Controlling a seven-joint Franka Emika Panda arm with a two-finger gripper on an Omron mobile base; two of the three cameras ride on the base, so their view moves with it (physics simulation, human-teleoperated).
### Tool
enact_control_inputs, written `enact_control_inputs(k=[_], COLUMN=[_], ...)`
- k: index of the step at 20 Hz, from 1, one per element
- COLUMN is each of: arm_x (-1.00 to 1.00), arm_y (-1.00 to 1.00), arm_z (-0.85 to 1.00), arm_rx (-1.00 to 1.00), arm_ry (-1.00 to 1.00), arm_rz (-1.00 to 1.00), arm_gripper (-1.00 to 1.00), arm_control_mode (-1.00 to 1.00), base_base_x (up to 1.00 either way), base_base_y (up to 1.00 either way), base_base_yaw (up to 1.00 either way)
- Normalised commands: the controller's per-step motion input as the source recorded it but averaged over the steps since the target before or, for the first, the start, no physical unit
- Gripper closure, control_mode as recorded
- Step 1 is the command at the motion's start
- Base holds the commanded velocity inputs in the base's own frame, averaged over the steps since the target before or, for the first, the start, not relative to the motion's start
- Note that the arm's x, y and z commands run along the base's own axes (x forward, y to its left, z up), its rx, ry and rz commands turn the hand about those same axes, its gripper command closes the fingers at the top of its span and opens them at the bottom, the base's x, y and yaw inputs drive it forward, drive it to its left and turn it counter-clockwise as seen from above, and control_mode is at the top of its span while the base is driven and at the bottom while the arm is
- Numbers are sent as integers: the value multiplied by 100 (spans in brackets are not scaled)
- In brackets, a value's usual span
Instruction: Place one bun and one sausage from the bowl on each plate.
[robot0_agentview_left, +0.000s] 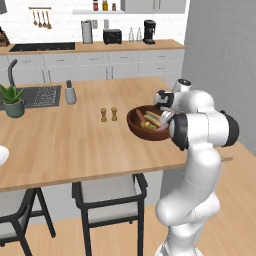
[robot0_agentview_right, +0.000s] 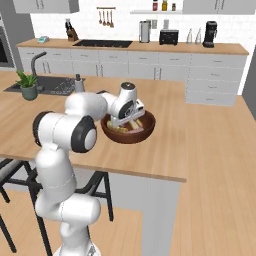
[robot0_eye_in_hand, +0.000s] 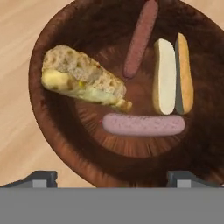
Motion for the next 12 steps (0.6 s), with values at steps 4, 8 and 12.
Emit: enact_control_inputs(k=[4,8,12], arm_x=[54,51,61], arm_y=[0,-4,-2], arm_z=[-48,-46,0], arm_rx=[-1,0,0], arm_ry=[2,0,-6], arm_rz=[0,0,0], arm_gripper=[-100,-100,-100], arm_control_mode=[-100,-100,-100], base_base_x=[0,0,0], base_base_y=[0,0,0], base_base_yaw=[0,0,0])
